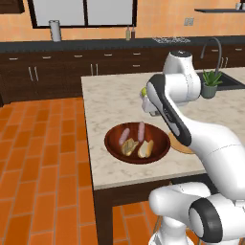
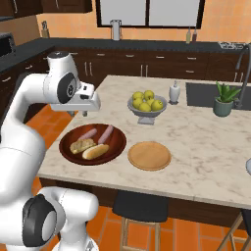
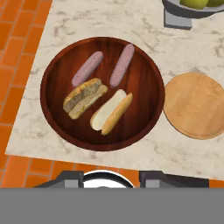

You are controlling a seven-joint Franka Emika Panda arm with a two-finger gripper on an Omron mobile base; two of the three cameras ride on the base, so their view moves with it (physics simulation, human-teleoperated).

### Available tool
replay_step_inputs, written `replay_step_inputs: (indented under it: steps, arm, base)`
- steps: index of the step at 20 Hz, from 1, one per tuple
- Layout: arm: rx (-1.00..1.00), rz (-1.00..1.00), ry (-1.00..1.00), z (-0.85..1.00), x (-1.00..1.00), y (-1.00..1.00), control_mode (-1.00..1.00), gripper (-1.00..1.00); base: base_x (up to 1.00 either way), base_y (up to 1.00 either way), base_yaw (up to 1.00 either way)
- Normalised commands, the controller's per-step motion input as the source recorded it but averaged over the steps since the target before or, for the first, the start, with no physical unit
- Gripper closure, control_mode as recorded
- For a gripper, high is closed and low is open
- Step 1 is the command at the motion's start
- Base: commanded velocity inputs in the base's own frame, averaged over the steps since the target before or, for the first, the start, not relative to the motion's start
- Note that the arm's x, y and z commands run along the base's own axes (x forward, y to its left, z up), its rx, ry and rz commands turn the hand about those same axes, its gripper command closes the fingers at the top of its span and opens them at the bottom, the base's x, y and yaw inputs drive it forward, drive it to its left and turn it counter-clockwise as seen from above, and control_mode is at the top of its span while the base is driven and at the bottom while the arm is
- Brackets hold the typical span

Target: Place one bun and one sausage from the bowl on each plate.

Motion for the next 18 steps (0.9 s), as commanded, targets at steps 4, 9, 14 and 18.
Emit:
replay_step_inputs:
  steps: [4,9,14,18]
  arm:
    - [0.0,-0.04,0.0,-0.29,-0.15,-0.14,-1.0,-1.0]
    - [0.0,-0.15,0.11,-0.61,0.04,-0.33,-1.0,-1.0]
    - [0.0,-0.07,0.02,-0.5,0.25,0.03,-1.0,-1.0]
    - [0.04,0.0,0.0,-0.62,0.32,0.05,-1.0,-1.0]
  base:
    - [0.0,0.0,0.0]
    - [0.0,0.0,0.0]
    - [0.0,0.0,0.0]
    - [0.0,0.0,0.0]
